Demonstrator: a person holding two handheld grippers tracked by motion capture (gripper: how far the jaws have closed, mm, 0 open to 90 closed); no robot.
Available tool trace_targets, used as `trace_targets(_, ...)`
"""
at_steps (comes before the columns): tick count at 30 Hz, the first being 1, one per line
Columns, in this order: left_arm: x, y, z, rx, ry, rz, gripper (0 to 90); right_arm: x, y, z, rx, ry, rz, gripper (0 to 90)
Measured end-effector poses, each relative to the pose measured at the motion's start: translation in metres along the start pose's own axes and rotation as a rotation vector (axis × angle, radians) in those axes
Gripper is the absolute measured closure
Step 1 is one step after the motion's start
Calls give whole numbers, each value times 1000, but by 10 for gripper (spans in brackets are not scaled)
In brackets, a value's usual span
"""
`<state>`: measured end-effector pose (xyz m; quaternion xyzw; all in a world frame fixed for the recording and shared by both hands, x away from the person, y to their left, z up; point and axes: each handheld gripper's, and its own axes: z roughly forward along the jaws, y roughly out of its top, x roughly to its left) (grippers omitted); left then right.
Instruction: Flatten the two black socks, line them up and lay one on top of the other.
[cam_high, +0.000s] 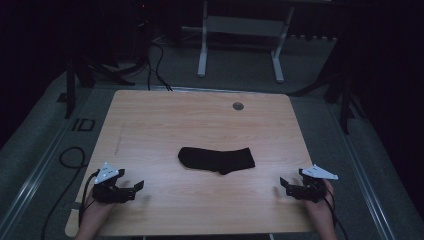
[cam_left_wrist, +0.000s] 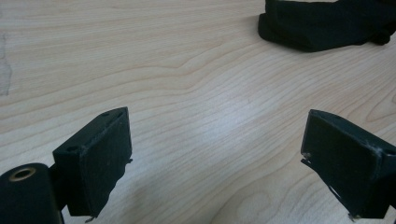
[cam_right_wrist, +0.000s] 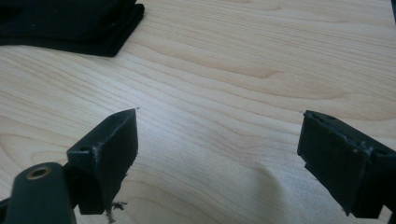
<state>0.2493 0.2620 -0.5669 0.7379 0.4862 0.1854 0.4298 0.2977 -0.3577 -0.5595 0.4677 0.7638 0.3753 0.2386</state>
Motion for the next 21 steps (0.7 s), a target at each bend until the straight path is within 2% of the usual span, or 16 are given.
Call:
trace_targets(6,-2,-3,-1,5,7,7,90,-1,-4,-4,-16,-25,12,122)
trace_targets(11,-1,-4,-4,-14,13,-5,91,-5,-6,-5,-35,-44,38,123)
trace_targets(14,1,-5,-4,-21,20,-18,91,-6,-6,-5,-37,-47,45,124)
trace_targets(21,1,-5,-4,-23,15,-20,91,-8,-7,-4,-39,-52,56,131)
